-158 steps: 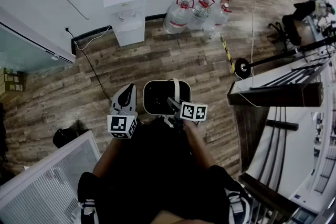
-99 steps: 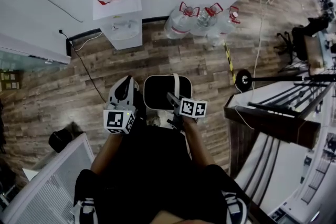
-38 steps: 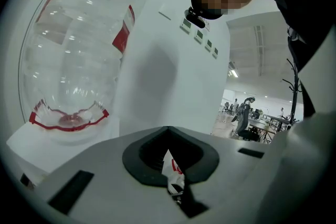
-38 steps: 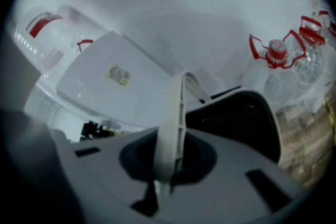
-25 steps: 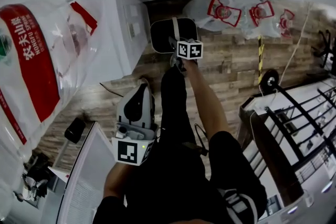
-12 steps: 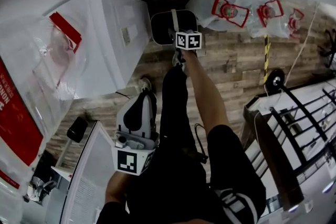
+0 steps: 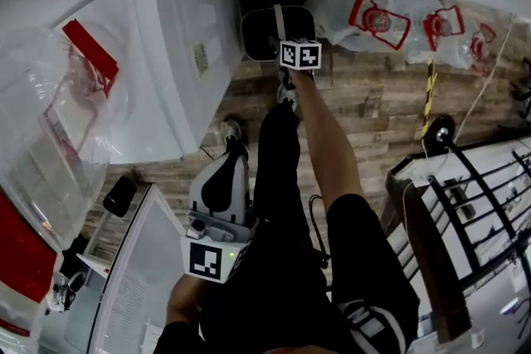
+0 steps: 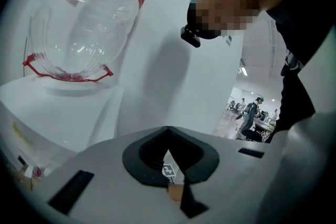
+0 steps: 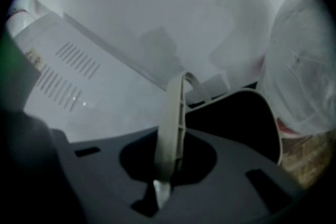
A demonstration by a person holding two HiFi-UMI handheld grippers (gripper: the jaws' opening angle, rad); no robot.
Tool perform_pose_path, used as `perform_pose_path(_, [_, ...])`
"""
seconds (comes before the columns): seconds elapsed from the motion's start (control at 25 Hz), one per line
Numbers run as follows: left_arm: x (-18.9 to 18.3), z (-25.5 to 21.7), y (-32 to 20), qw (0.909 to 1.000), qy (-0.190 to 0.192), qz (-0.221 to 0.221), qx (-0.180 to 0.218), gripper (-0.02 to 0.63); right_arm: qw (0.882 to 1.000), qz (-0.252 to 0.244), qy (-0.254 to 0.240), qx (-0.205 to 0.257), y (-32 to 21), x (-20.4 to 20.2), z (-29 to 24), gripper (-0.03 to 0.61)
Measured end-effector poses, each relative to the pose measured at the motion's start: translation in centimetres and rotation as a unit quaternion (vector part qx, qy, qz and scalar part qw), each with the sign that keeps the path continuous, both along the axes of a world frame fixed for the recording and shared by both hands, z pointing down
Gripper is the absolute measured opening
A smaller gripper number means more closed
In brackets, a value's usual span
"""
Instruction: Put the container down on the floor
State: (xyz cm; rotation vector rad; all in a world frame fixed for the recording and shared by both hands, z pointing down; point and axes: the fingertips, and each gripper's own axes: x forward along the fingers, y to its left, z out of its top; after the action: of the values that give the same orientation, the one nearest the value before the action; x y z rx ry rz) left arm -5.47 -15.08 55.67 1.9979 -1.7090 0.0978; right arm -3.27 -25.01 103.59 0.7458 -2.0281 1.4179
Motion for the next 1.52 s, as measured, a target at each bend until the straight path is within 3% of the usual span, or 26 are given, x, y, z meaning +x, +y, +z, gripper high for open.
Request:
perform_pose_path(0.36, [-0.1, 1.1, -0.2, 0.9999, -0.002, -0.014, -0.006, 0.028, 1.0, 0.009, -0.005, 0.004, -0.6, -0.3, 1.8, 0.035])
perform_pose_path(0.6, [0.2, 2.1, -0.2, 0.9997, -0.022, 0.001, -0.008, 0.028, 1.0, 0.005, 0.005, 0.006, -0.7, -0.2, 3.7, 0.035])
perform_pose_path(0.84, [0.3, 3.0, 0.2, 0.9996, -0.016, 0.007, -0.02, 0.028, 1.0, 0.01, 0.016, 0.007, -0.4, 0.2, 5.0, 0.035])
perform_pose_path(1.36, [-0.3, 3.1, 0.7, 0.9997, -0.009, 0.011, -0.022, 0.028, 0.998, 0.023, 0.065, 0.001, -0.2, 2.2, 6.3, 0.036])
perform_pose_path(1.52, [0.0, 3.1, 0.8, 0.9996, -0.003, 0.015, -0.022, 0.028, 0.996, 0.037, 0.086, 0.001, -0.5, 3.3, 6.1, 0.095])
